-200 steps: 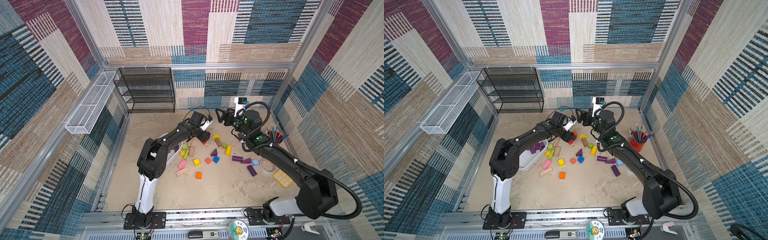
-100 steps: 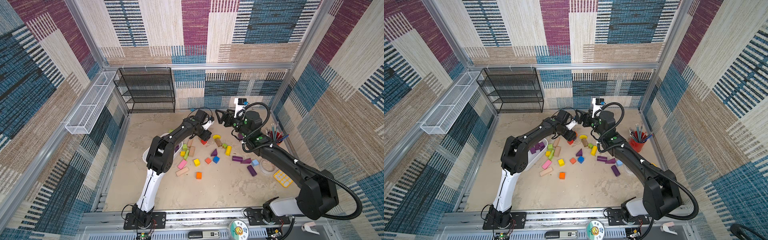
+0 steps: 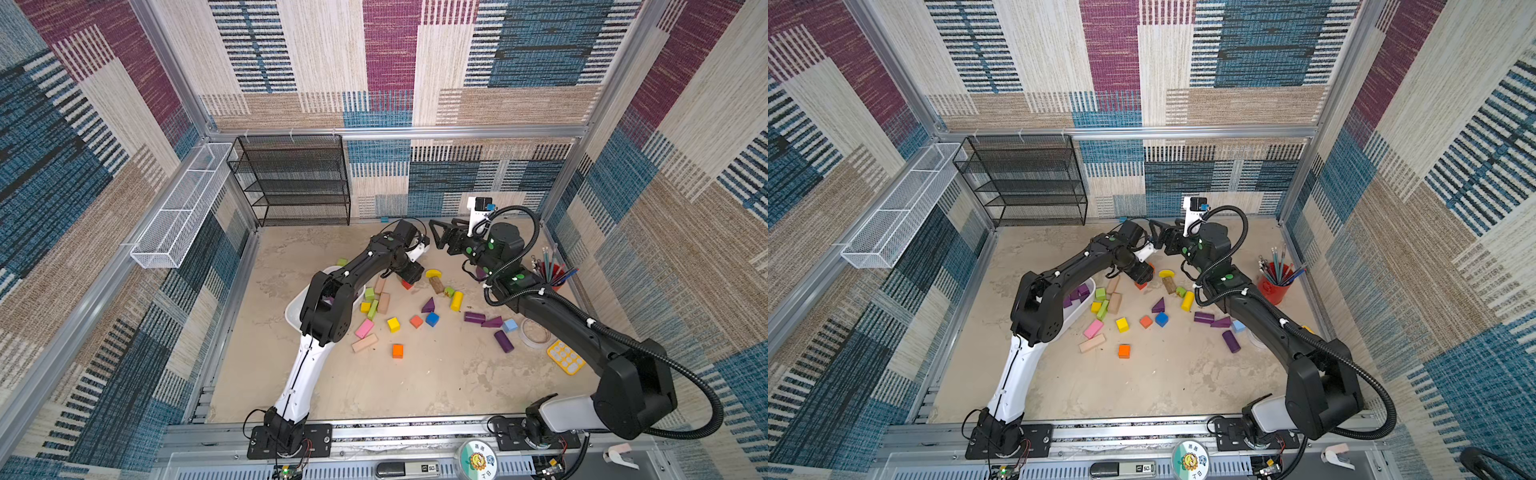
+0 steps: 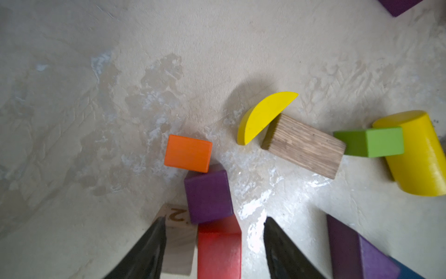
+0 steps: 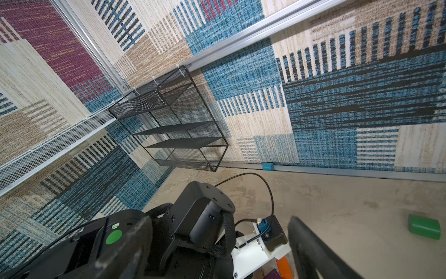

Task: Pick purple bricks into the storage bin
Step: Pick up the building block from the center of the board.

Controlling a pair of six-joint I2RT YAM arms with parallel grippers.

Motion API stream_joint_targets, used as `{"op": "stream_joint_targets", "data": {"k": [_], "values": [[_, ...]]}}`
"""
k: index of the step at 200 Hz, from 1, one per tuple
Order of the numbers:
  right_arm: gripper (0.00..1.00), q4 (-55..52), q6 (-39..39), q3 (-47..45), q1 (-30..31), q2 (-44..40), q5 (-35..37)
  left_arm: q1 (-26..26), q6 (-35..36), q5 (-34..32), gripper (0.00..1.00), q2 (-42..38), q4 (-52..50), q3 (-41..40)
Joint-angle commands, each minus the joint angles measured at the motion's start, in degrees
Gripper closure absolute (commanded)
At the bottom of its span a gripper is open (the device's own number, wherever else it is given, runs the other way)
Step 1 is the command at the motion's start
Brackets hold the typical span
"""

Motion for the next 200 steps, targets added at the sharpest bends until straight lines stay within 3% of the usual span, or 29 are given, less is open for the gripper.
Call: {"op": "stream_joint_targets", "data": {"k": [1, 80, 200], "values": [[0.11, 2.21, -0.09, -0.15, -0.04, 0.22, -1.01, -0.37, 0.94, -0.73, 0.34, 1.11, -1.38, 1.75], [0.11, 2.34, -0.53, -0.32, -0.13, 0.4, -1.18, -1.26, 1.73, -3.58, 0.37, 3.79, -2.68, 4.0], [0.11, 2.78, -0.27, -0.15, -0.13, 1.27, -2.32, -1.7, 1.3, -4.38, 0.51, 5.79, -3.15, 6.6]]}}
